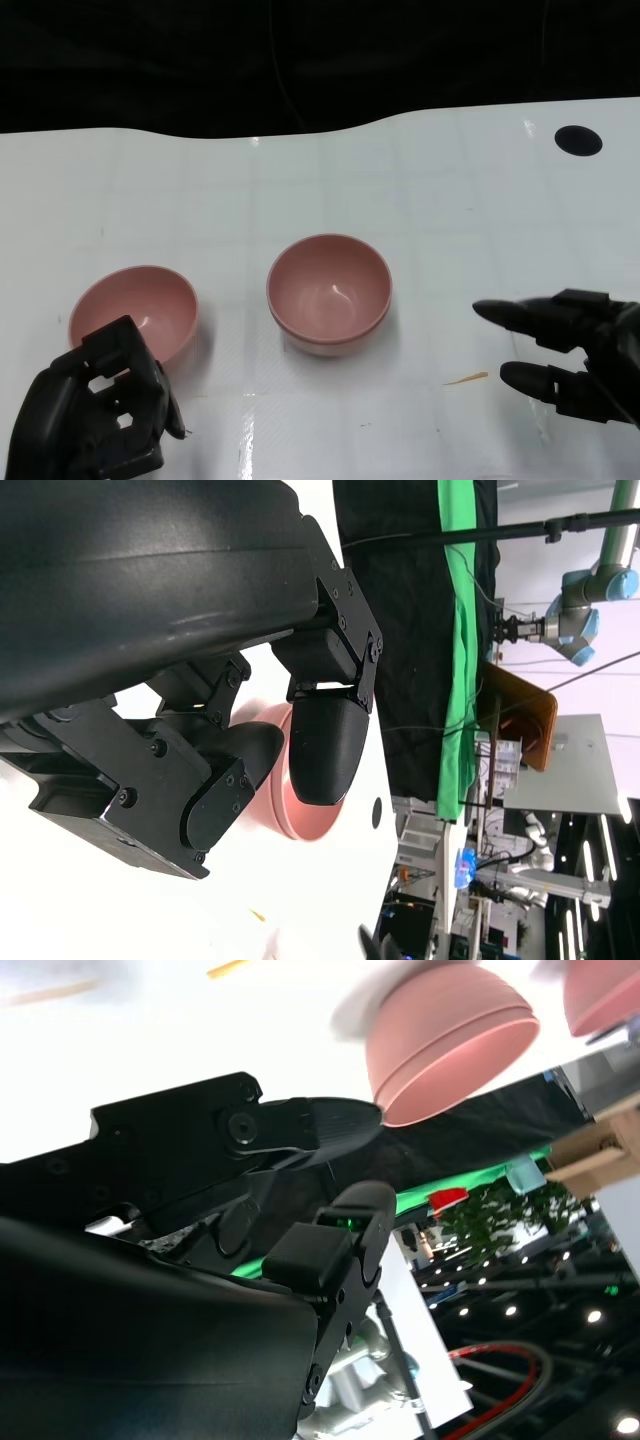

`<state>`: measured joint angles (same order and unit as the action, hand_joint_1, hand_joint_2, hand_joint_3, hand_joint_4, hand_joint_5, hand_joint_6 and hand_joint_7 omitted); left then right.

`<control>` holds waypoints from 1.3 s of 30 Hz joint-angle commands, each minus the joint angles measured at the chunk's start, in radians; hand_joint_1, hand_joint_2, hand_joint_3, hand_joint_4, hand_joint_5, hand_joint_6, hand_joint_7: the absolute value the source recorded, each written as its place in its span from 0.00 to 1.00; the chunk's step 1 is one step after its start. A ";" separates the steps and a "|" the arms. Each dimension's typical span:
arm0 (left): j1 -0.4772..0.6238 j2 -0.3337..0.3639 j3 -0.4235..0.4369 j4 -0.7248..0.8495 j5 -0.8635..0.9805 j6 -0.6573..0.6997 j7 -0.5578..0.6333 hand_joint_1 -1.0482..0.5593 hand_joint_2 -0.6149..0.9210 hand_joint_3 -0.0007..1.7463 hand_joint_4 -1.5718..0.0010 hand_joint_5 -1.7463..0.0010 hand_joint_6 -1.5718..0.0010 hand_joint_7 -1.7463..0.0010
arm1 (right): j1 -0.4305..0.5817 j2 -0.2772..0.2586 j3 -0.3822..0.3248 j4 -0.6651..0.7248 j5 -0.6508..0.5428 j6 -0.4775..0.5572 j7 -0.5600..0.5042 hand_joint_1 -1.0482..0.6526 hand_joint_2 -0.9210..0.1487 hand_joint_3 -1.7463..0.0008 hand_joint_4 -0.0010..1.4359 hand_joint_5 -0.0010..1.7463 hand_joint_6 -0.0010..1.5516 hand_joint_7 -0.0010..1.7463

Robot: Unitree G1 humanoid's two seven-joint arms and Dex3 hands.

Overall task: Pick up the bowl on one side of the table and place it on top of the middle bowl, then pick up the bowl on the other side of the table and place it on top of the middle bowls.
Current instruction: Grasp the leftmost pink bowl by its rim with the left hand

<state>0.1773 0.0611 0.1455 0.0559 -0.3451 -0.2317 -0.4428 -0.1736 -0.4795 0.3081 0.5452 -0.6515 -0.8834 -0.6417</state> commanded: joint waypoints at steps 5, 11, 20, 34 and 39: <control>0.009 -0.028 0.045 -0.030 0.057 -0.054 0.133 0.65 0.67 0.81 0.49 0.00 0.50 0.08 | -0.009 0.089 -0.073 0.155 0.140 -0.071 0.044 0.61 0.43 0.28 0.67 0.88 0.66 0.56; 0.006 -0.039 0.066 -0.019 0.092 -0.137 0.191 0.65 0.72 0.79 0.50 0.00 0.52 0.08 | -0.030 0.113 -0.098 0.219 0.135 -0.099 0.057 0.59 0.51 0.17 0.66 0.95 0.56 0.80; 0.071 0.017 0.083 -0.131 0.257 -0.170 0.269 0.58 0.75 0.59 0.48 0.39 0.42 0.57 | -0.014 0.118 -0.110 0.181 0.104 -0.074 0.081 0.56 0.52 0.15 0.65 1.00 0.53 0.87; 0.157 0.183 0.092 -0.490 1.080 -0.014 0.451 0.17 1.00 0.08 0.60 0.90 0.55 1.00 | -0.002 0.122 -0.113 0.157 0.083 -0.067 0.091 0.55 0.50 0.18 0.65 1.00 0.49 0.91; 0.124 0.223 0.074 -0.496 1.148 0.026 0.440 0.13 1.00 0.07 0.60 0.92 0.56 1.00 | -0.001 0.130 -0.113 0.148 0.076 -0.053 0.090 0.55 0.51 0.18 0.65 1.00 0.49 0.92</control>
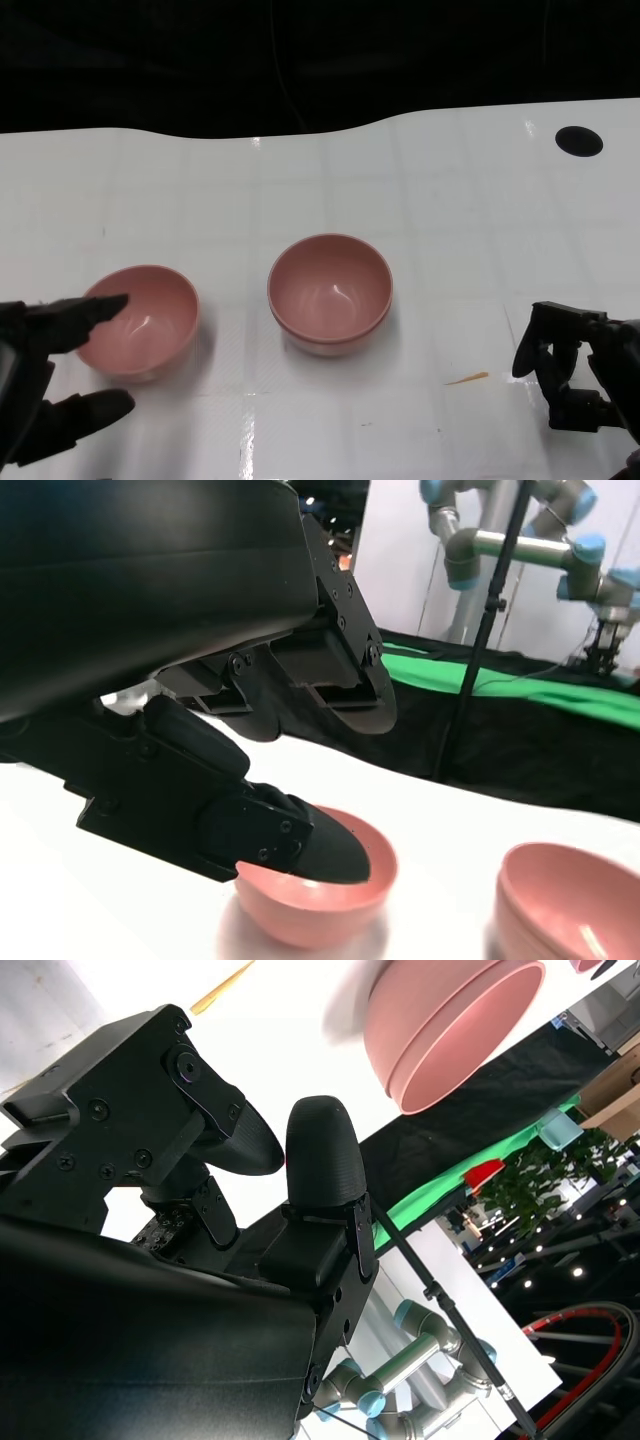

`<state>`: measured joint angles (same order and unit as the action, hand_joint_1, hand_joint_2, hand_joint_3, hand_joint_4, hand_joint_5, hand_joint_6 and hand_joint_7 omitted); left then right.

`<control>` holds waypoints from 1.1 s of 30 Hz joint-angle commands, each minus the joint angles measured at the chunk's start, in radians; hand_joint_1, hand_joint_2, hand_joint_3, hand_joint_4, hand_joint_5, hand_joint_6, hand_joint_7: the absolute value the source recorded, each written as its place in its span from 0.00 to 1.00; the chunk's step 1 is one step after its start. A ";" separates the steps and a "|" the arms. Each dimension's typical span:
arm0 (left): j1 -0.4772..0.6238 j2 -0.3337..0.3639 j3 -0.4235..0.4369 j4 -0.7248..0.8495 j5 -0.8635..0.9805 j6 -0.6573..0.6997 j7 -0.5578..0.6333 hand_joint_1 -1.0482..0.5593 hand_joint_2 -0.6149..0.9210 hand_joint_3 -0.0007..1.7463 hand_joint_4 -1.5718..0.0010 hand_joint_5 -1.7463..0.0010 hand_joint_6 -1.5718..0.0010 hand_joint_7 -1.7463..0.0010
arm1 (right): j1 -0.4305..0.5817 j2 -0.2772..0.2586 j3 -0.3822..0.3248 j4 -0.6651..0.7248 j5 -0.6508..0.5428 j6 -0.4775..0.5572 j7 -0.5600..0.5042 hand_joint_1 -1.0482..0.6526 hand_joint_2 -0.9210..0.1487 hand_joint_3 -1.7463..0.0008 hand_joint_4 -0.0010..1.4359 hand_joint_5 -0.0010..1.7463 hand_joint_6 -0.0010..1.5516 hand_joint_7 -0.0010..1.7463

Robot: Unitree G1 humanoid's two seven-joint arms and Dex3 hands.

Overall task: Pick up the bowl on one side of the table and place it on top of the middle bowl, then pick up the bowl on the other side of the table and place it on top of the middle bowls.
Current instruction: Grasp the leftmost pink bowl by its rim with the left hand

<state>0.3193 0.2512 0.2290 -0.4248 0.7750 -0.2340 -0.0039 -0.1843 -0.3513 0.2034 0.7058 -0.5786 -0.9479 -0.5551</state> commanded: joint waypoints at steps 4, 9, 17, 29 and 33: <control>-0.078 0.089 -0.044 -0.006 0.093 0.088 -0.057 0.11 1.00 0.03 0.60 0.95 0.56 1.00 | 0.009 0.009 -0.005 -0.019 -0.006 0.022 0.004 0.54 0.52 0.18 0.65 1.00 0.48 0.93; -0.150 0.153 -0.100 0.049 0.122 0.127 -0.104 0.10 0.99 0.01 0.59 0.97 0.57 1.00 | 0.012 0.011 -0.002 -0.032 -0.025 0.033 -0.001 0.54 0.53 0.18 0.65 1.00 0.48 0.94; -0.249 0.221 -0.179 0.217 0.091 0.109 -0.092 0.06 0.98 0.00 0.56 0.98 0.56 0.99 | 0.011 0.017 0.002 -0.041 -0.030 0.041 0.004 0.53 0.52 0.18 0.64 1.00 0.46 0.93; -0.334 0.219 -0.328 0.367 0.100 0.203 -0.111 0.01 1.00 0.02 0.59 0.99 0.58 1.00 | 0.010 0.028 0.005 -0.041 -0.048 0.042 -0.012 0.53 0.51 0.19 0.64 1.00 0.47 0.94; -0.344 0.215 -0.355 0.420 0.090 0.194 -0.076 0.01 1.00 0.02 0.58 0.99 0.58 0.99 | 0.013 0.028 0.006 -0.042 -0.051 0.043 -0.010 0.52 0.50 0.19 0.64 1.00 0.47 0.94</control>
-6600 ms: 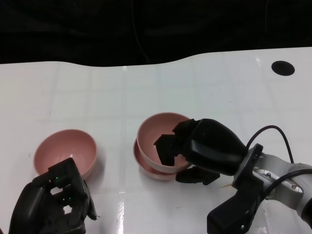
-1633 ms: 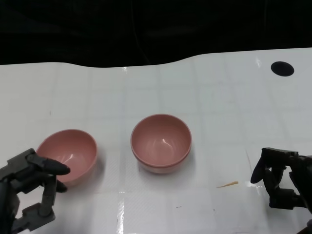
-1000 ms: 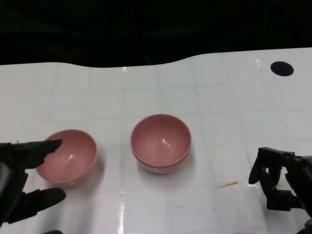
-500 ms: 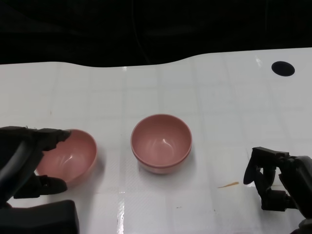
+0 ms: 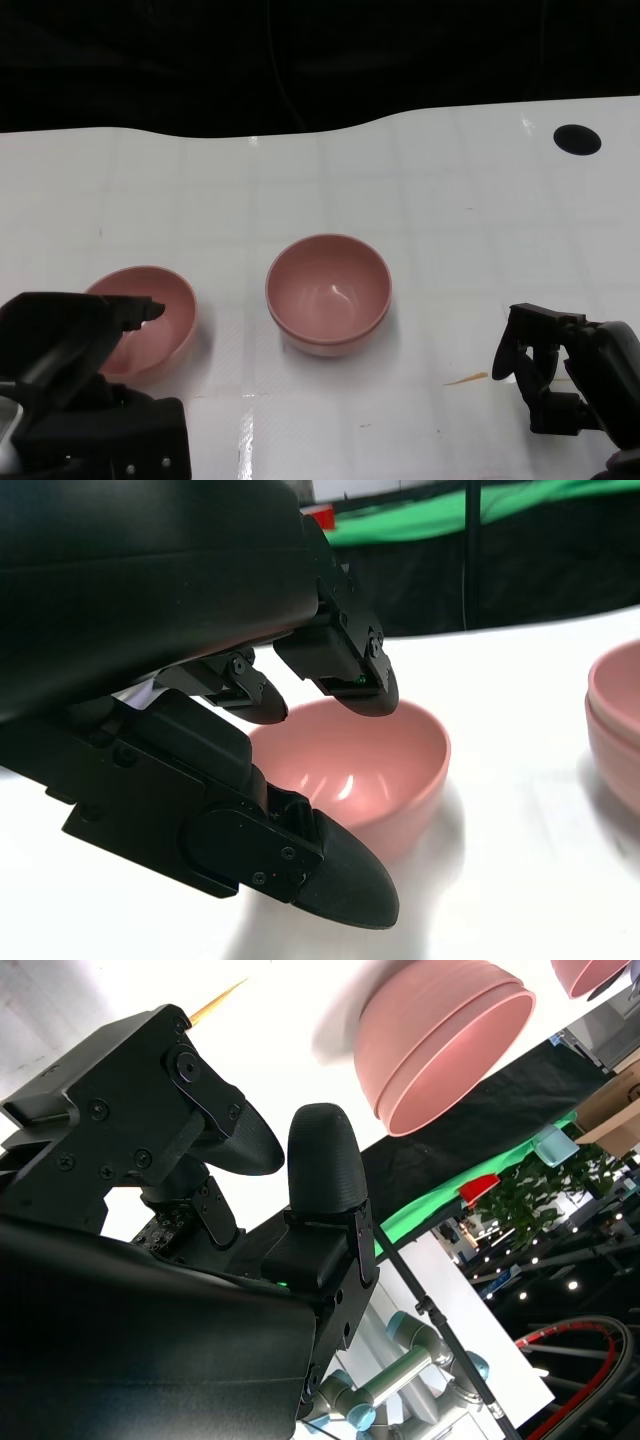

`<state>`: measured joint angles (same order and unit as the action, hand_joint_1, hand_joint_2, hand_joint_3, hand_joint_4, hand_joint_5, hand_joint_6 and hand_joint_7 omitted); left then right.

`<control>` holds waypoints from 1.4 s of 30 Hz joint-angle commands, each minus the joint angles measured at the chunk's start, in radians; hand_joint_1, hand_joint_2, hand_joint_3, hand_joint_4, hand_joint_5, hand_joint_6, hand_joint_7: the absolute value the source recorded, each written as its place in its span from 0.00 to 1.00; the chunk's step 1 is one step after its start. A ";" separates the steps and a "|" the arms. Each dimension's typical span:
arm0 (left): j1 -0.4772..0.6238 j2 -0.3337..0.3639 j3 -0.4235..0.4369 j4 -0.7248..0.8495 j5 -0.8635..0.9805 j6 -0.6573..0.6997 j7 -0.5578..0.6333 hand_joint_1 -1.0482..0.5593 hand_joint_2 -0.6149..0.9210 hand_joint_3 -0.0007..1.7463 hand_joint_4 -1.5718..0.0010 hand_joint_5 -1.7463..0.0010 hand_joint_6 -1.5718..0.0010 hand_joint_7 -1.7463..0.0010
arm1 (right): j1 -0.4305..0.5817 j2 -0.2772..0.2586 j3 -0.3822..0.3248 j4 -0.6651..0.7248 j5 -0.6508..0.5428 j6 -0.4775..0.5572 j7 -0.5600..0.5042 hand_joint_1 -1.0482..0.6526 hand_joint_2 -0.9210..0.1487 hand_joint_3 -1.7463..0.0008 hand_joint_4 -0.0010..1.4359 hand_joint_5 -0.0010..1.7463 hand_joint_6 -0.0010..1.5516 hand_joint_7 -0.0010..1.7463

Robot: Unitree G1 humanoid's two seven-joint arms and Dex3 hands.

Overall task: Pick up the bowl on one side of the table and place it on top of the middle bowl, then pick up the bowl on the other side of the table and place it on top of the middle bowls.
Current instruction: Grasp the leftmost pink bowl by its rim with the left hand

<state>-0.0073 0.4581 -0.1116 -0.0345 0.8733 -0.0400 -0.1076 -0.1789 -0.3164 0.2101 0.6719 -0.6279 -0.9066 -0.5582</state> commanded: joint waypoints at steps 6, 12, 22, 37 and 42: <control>-0.028 0.010 -0.046 0.060 -0.017 0.009 0.042 0.01 1.00 0.03 0.59 1.00 0.58 1.00 | 0.013 -0.008 -0.001 -0.019 0.002 0.008 0.002 0.52 0.51 0.19 0.64 1.00 0.46 0.94; -0.048 0.003 -0.078 0.129 -0.033 0.001 0.077 0.03 1.00 0.05 0.59 1.00 0.58 1.00 | 0.010 -0.004 0.003 -0.022 -0.015 0.011 -0.014 0.52 0.51 0.19 0.64 1.00 0.46 0.95; -0.102 0.010 -0.131 0.314 -0.051 -0.065 0.197 0.04 1.00 0.09 0.58 1.00 0.56 0.99 | 0.017 -0.001 0.009 -0.036 -0.037 0.019 -0.026 0.52 0.50 0.19 0.64 1.00 0.45 0.95; -0.229 0.050 -0.170 0.528 -0.098 -0.179 0.228 0.08 1.00 0.09 0.56 0.99 0.54 0.99 | 0.015 0.006 0.020 -0.032 -0.037 0.016 -0.030 0.52 0.48 0.20 0.64 1.00 0.45 0.95; -0.264 0.055 -0.178 0.551 -0.127 -0.180 0.181 0.10 1.00 0.09 0.56 0.99 0.54 0.99 | 0.016 0.004 0.024 -0.037 -0.035 0.020 -0.032 0.52 0.47 0.20 0.63 1.00 0.45 0.95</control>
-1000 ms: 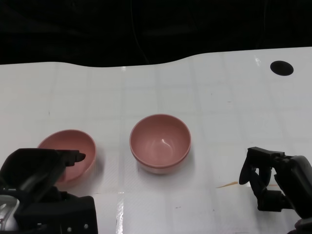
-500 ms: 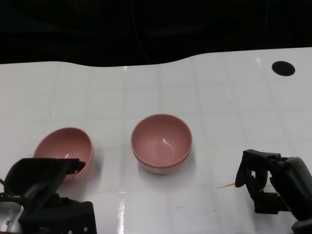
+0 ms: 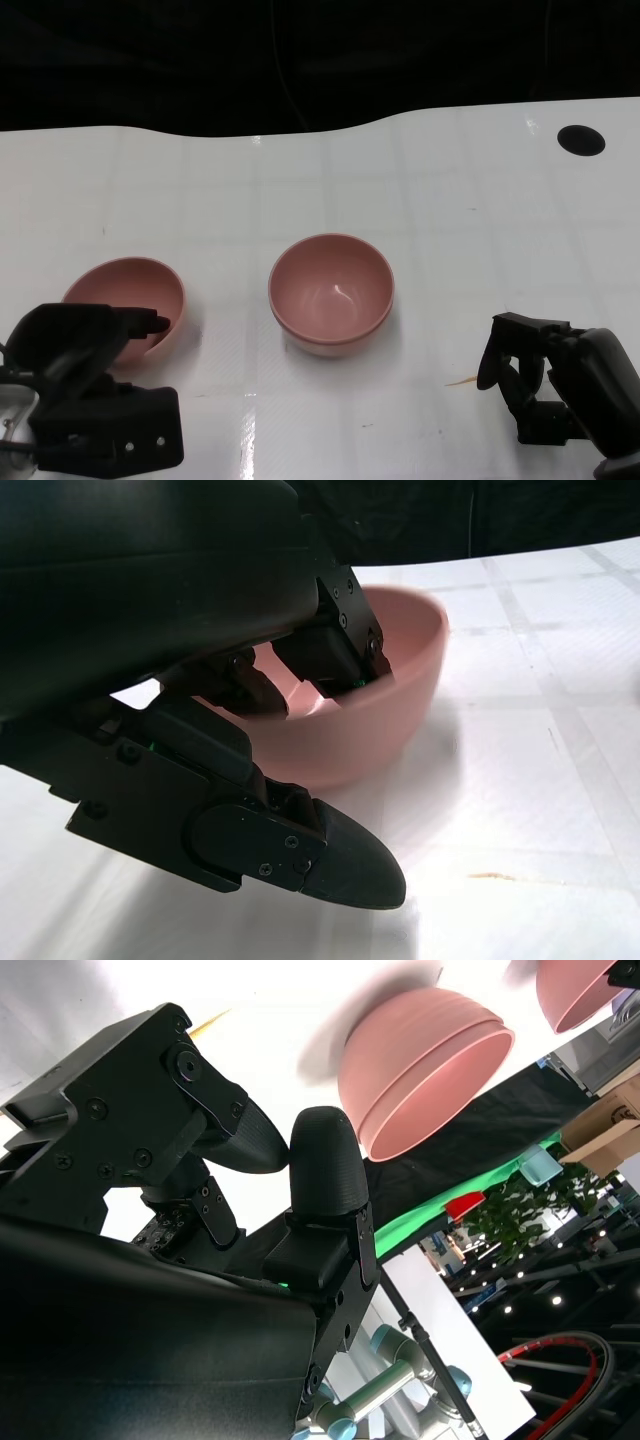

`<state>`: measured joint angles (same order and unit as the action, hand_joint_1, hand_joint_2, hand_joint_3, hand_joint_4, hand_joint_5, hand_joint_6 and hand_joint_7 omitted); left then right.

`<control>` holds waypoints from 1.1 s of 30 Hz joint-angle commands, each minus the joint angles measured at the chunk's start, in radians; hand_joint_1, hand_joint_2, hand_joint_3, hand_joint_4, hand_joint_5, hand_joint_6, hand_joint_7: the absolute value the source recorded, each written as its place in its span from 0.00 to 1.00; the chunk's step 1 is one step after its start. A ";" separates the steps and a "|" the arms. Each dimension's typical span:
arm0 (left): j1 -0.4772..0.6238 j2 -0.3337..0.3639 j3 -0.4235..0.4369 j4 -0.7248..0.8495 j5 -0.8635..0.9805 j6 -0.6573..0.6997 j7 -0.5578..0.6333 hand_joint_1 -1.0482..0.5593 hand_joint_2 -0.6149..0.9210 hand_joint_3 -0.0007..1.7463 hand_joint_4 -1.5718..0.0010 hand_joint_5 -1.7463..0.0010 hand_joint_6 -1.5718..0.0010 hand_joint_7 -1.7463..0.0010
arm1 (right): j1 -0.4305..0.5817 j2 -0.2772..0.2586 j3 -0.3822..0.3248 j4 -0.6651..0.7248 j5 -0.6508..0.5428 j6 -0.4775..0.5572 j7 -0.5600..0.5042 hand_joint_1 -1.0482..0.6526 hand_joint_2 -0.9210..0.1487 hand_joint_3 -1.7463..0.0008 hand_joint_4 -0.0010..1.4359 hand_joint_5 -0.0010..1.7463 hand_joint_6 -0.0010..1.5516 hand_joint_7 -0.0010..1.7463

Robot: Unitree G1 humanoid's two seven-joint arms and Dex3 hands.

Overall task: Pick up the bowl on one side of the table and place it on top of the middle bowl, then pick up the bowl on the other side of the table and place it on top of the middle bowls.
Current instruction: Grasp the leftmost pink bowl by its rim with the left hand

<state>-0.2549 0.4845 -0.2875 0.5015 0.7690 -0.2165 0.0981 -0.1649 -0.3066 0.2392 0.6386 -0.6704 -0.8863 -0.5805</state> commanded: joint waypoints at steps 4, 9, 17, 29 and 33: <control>-0.028 0.032 -0.004 0.037 -0.050 -0.023 -0.040 0.24 1.00 0.08 0.52 0.98 0.53 0.99 | 0.006 -0.004 -0.005 -0.011 0.011 0.005 -0.005 0.52 0.48 0.20 0.63 1.00 0.45 0.95; -0.035 0.015 -0.003 0.085 -0.077 -0.066 -0.012 0.52 1.00 0.11 0.42 0.95 0.43 0.96 | 0.005 -0.004 -0.005 -0.011 0.007 0.003 -0.012 0.52 0.49 0.20 0.64 1.00 0.45 0.95; -0.047 -0.004 -0.012 0.121 -0.119 -0.075 -0.013 0.65 1.00 0.08 0.32 0.95 0.29 0.94 | 0.005 -0.008 -0.004 -0.012 0.003 -0.001 -0.021 0.52 0.49 0.19 0.64 1.00 0.45 0.95; -0.049 -0.018 -0.014 0.165 -0.136 -0.099 0.014 0.64 1.00 0.16 0.23 0.92 0.23 0.93 | 0.008 -0.009 -0.005 -0.019 0.012 -0.008 -0.014 0.52 0.50 0.19 0.64 1.00 0.46 0.94; -0.050 -0.020 -0.024 0.178 -0.133 -0.090 0.028 0.64 1.00 0.17 0.40 0.37 0.31 0.62 | 0.013 -0.009 -0.006 -0.028 0.016 -0.004 -0.009 0.52 0.50 0.19 0.65 1.00 0.46 0.94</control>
<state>-0.3172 0.4645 -0.2921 0.6501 0.6253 -0.3209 0.1356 -0.1595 -0.3067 0.2409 0.6227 -0.6689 -0.8855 -0.5911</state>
